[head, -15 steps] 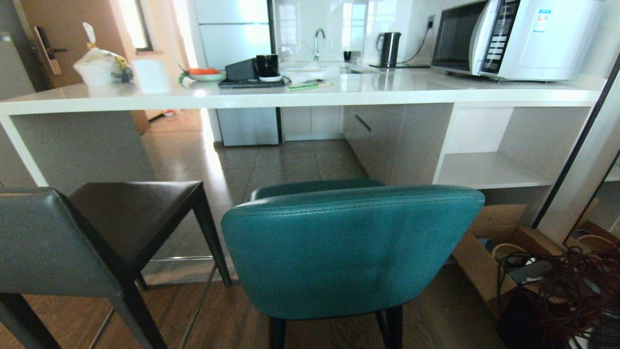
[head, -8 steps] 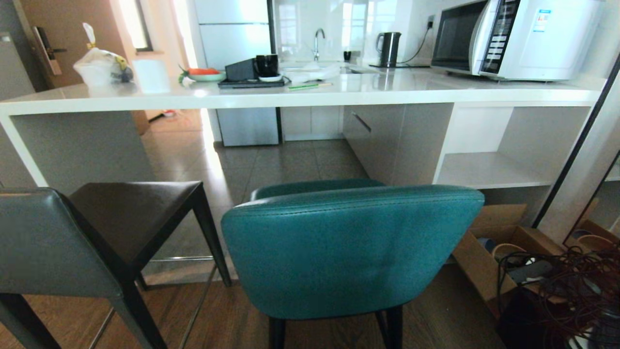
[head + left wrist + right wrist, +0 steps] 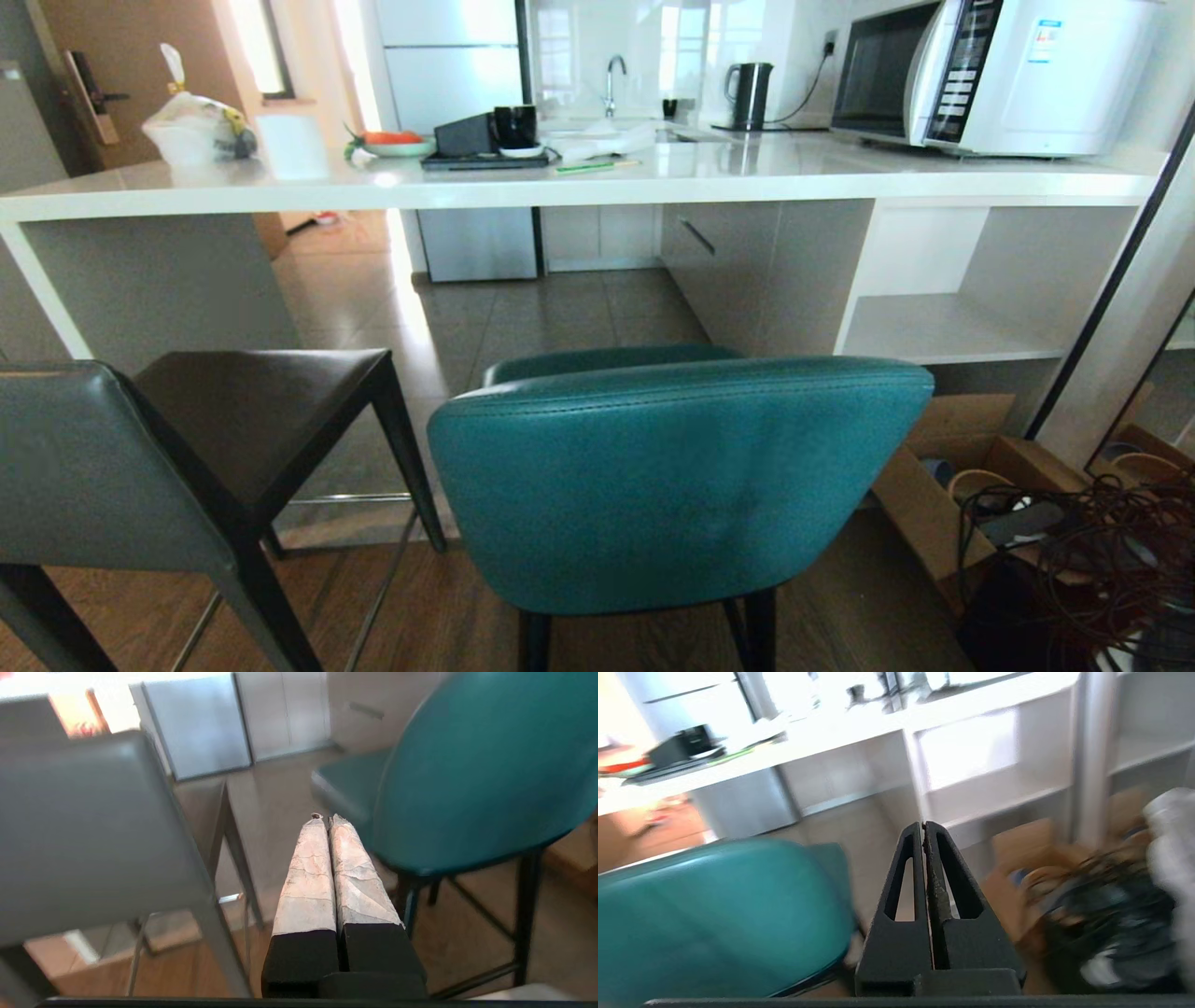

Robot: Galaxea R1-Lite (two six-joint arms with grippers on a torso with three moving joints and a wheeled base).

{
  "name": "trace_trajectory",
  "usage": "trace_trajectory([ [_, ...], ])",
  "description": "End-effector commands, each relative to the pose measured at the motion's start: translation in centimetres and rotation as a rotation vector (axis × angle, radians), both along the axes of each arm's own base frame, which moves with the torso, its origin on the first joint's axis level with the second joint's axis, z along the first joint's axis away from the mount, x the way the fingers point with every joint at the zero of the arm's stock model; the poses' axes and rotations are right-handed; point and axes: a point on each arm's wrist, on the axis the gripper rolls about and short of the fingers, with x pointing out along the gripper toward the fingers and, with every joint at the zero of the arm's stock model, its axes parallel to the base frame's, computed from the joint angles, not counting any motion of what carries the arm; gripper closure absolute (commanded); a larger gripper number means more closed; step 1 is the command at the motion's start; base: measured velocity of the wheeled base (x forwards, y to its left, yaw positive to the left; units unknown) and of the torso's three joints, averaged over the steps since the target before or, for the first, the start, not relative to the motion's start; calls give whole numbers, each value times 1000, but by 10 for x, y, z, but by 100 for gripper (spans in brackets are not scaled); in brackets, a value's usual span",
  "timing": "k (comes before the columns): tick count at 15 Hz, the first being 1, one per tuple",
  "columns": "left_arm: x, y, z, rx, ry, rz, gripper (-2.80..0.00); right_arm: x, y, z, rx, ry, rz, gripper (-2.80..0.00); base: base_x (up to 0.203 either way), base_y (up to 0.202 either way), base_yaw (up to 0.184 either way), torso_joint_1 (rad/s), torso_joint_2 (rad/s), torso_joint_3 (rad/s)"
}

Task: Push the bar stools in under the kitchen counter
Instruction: Push the gray chair back under the dining table

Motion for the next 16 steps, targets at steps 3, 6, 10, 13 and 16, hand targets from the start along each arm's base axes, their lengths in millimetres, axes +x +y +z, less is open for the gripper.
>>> trace_trajectory([
  [3,6,0,-22,24,28,20,0,-1,-8,5,-32,-26,113,0,0,0,0,0,0,0],
  [6,23,2,-49,34,87,78,0,-6,-13,10,-92,-51,119,0,0,0,0,0,0,0],
  [10,42,2,-77,81,27,113,0,-19,-29,-9,-149,-82,232,0,0,0,0,0,0,0],
  [13,43,3,-79,60,36,136,0,-18,-29,-73,-148,-25,211,0,0,0,0,0,0,0],
  [16,44,4,-91,34,141,164,0,4,-28,-101,-214,99,255,0,0,0,0,0,0,0],
])
